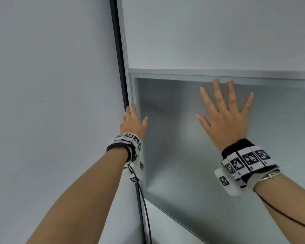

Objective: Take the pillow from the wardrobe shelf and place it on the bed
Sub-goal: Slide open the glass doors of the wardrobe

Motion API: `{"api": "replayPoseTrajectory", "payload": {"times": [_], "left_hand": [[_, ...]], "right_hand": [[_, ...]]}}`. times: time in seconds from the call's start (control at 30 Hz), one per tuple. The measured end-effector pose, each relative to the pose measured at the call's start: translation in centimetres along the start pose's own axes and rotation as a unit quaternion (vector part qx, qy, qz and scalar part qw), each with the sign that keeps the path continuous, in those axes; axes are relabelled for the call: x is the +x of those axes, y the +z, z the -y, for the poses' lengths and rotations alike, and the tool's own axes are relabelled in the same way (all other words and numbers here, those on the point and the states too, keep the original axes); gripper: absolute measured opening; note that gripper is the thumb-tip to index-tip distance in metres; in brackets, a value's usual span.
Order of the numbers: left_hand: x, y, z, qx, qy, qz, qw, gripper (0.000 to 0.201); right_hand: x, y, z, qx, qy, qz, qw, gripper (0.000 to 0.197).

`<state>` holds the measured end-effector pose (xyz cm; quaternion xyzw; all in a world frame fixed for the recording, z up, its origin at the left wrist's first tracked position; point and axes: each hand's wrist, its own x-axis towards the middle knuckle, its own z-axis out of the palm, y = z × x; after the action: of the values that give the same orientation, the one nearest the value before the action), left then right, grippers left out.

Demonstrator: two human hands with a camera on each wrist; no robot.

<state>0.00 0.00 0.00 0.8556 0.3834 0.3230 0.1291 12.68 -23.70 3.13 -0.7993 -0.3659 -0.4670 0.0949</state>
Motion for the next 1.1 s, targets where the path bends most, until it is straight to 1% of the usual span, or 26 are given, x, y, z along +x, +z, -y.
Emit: {"api": "replayPoseTrajectory", "payload": {"times": [0.13,0.2,0.27,0.33,0.43,0.53,0.63,0.93,1.0,1.1], "left_hand": [[2.6,2.2,-0.2,-0.109,-0.043,-0.041,0.992,0.072],[3.5,2.9,-0.3,-0.153,-0.049,-0.081,0.984,0.070],[4.3,3.6,-0.4,-0.185,-0.041,-0.112,0.975,0.069],[4.5,4.2,-0.4,-0.184,-0.038,-0.131,0.973,0.069],[4.2,4.7,-1.0,-0.153,-0.042,-0.150,0.976,0.068],[4.0,4.6,-1.6,-0.134,-0.061,-0.149,0.978,0.068],[4.0,4.4,-1.6,-0.126,-0.072,-0.134,0.980,0.070],[2.4,3.3,-2.4,-0.169,-0.049,-0.081,0.981,0.078],[1.9,3.0,-2.6,-0.186,-0.040,-0.068,0.979,0.078],[1.4,2.0,-3.4,-0.195,-0.044,-0.045,0.979,0.073]], "right_hand": [[0.1,0.8,0.4,-0.043,0.016,-0.043,0.998,0.070],[0.0,1.1,0.3,-0.052,0.020,-0.052,0.997,0.069],[-0.1,1.2,-0.1,-0.063,0.019,-0.058,0.996,0.069],[-0.1,1.1,-0.2,-0.069,0.021,-0.055,0.996,0.069],[-0.2,0.8,-0.5,-0.078,0.025,-0.047,0.996,0.069],[-0.3,0.7,-0.8,-0.073,0.025,-0.042,0.996,0.069],[-0.4,0.5,-1.0,-0.073,0.025,-0.036,0.996,0.069],[-1.6,-0.7,-3.0,-0.078,0.033,-0.035,0.996,0.068],[-2.2,-1.0,-3.5,-0.081,0.040,-0.033,0.995,0.068],[-2.9,-1.3,-4.2,-0.081,0.065,-0.025,0.994,0.069]]}}
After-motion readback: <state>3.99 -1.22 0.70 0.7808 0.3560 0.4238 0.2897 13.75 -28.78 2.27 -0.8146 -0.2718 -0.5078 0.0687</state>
